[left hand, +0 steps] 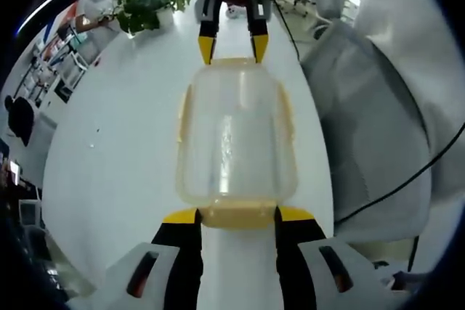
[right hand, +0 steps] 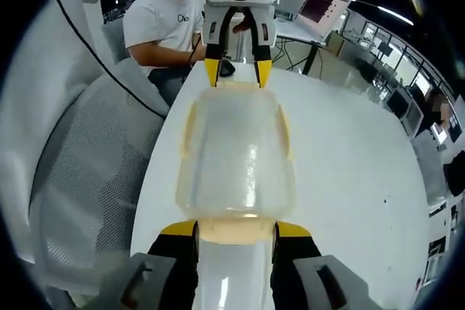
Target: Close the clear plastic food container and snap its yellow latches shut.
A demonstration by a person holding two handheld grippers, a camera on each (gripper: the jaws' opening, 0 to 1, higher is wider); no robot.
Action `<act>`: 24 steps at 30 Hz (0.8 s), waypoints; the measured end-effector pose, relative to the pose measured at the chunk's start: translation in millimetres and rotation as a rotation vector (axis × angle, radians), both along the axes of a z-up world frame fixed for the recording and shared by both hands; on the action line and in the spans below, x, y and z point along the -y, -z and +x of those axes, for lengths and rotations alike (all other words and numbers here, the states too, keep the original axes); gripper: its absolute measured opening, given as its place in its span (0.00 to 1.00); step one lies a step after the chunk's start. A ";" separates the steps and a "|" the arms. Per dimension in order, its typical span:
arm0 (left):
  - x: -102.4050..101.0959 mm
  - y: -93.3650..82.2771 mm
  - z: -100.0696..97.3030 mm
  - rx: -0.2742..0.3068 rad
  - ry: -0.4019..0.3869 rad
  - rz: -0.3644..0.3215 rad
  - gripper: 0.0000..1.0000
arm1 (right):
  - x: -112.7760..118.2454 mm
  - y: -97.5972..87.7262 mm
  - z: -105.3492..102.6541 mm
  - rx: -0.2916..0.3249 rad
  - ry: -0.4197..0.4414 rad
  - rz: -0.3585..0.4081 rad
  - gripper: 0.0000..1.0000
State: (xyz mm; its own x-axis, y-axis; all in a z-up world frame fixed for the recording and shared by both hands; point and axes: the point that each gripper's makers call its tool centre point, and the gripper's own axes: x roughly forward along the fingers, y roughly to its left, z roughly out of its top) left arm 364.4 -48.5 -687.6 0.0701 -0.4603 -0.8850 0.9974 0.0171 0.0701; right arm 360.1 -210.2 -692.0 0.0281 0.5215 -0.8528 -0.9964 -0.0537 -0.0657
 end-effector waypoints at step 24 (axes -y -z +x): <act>53.6 1.8 0.9 -0.012 0.007 -0.022 0.36 | 53.0 1.8 0.9 0.004 0.007 -0.016 0.37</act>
State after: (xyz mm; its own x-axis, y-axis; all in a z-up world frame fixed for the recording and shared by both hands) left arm 365.3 -102.1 -689.5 0.0565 -0.4798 -0.8756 0.9983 0.0119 0.0579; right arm 361.0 -263.2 -693.7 0.0352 0.5074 -0.8610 -0.9965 -0.0480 -0.0691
